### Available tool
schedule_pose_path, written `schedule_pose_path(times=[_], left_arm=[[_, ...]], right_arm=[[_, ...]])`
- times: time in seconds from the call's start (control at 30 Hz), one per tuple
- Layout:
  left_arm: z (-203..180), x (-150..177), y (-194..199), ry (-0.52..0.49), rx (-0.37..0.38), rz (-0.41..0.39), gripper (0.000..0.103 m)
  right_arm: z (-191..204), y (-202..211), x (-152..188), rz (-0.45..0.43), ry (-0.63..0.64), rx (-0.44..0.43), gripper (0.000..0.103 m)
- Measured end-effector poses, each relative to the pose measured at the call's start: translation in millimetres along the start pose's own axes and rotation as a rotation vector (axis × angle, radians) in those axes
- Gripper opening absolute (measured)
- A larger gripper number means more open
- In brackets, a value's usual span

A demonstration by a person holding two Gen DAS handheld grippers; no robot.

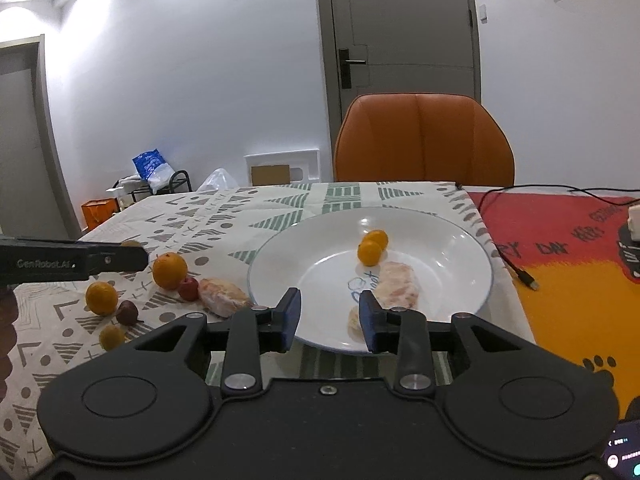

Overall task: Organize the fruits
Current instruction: 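Carry both fruits into the white plate and open both tools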

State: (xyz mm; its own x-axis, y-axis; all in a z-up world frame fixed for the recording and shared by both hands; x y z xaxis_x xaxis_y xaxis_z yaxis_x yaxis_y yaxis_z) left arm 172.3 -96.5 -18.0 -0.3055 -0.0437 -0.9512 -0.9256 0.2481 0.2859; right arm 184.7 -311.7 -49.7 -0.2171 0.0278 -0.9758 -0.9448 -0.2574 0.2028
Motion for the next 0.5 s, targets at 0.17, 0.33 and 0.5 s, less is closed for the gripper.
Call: schedule_pose_path(times=[0.17, 0.33, 0.5], left_arm=[[-13.0, -0.7, -13.0, -0.013, 0.016, 0.007, 0.025], [-26.5, -0.3, -25.9, -0.027, 0.033, 0.014, 0.025], [-42.1, -2.3, -37.3, -0.047, 0.057, 0.017, 0.025]], right_arm=[[-7.7, 5.9, 1.2, 0.003, -0.009, 0.003, 0.034], [-19.5, 12.0, 4.8, 0.001, -0.038, 0.013, 0.034], [-31.8, 16.0, 10.9, 0.000, -0.071, 0.029, 0.034]])
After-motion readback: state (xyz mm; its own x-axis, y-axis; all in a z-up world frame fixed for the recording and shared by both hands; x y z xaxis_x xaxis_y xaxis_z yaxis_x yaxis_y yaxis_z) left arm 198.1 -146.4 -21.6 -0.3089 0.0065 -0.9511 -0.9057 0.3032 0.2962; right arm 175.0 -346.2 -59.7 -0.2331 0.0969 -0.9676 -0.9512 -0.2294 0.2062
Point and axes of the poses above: each gripper's, at about its wrist camera, not at the fingertips, and y roughly against the way its jaws point, z to its left, x to its underside, the point moved 5 cm from there along -y, roughly the way its jaws point, and after that the axes turned 13 degrees about -z, right-handed, at the moved point
